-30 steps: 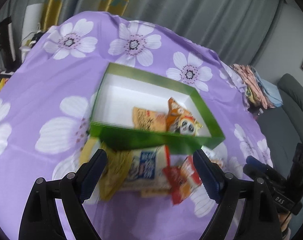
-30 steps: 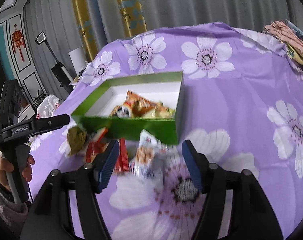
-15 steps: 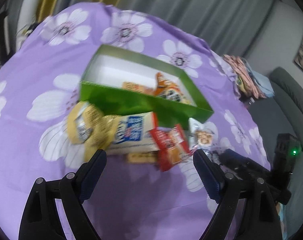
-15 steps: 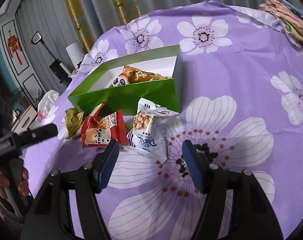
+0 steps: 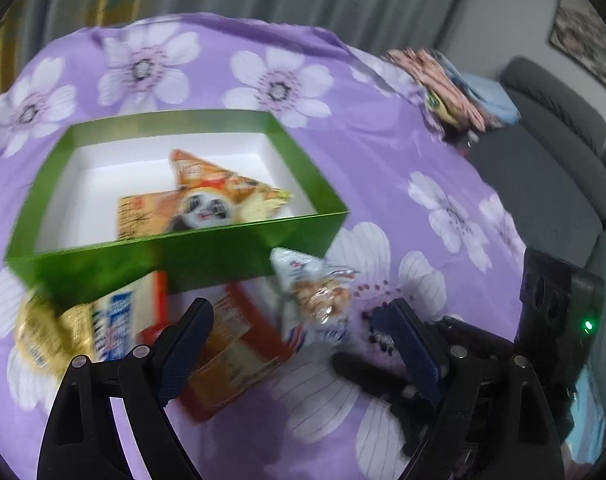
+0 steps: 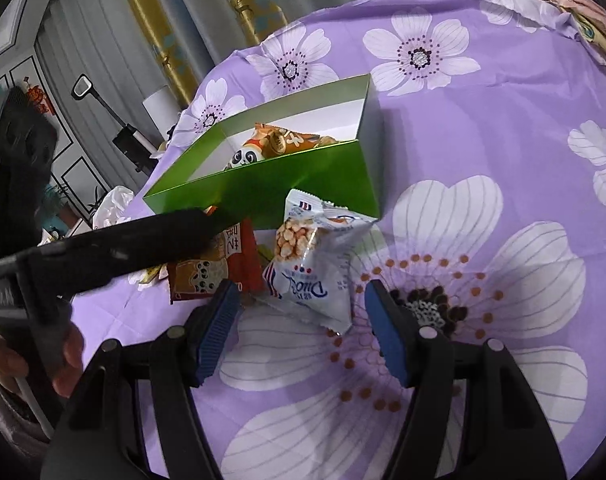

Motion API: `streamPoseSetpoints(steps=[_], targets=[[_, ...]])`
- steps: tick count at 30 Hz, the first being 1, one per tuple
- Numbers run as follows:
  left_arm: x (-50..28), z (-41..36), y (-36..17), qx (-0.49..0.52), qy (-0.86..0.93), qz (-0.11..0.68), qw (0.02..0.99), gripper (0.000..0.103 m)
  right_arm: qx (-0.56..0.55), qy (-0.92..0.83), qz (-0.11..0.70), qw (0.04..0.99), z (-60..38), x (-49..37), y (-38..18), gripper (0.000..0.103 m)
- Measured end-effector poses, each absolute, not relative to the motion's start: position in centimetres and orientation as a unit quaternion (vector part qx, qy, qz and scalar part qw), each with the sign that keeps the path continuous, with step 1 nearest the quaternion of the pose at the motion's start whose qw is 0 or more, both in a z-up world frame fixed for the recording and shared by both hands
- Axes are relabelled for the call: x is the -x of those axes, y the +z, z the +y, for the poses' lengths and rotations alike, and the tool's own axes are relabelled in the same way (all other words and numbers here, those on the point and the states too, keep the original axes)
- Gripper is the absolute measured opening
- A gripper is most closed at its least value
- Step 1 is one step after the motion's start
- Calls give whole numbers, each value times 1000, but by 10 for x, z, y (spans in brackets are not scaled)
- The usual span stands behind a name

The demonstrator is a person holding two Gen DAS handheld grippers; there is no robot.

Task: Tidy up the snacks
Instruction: 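Move the left gripper to the white peanut snack bag, then close the left gripper on the white peanut bag and lift it, then carry the peanut bag into the green box and release it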

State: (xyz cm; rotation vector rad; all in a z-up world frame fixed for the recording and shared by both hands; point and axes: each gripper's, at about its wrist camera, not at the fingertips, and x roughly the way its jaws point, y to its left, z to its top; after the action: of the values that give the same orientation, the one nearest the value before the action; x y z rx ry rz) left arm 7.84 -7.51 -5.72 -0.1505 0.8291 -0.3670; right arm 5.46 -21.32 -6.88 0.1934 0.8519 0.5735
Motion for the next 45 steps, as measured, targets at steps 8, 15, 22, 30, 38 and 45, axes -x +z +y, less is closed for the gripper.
streamPoseSetpoints(steps=[8,15,22,30,38,45], targets=[[-109,-106,-86,39,-177,469,864,87,-95,276,437,851,-198,-73,-78,55],[-115,-115,-94,23,-178,480,858,53,-116,271,450,843,-204,-79,-83,40],[-115,-102,-96,80,-200,485,848,47,-110,270,442,848,-205,-74,-81,32],[-94,-108,-77,92,-220,452,859,47,-84,258,404,873,-210,-49,-57,28],[-78,-107,-33,91,-226,403,882,47,-58,262,349,898,-207,-37,-16,26],[-79,-85,5,110,-223,375,893,47,-34,282,314,906,-191,-45,21,26]])
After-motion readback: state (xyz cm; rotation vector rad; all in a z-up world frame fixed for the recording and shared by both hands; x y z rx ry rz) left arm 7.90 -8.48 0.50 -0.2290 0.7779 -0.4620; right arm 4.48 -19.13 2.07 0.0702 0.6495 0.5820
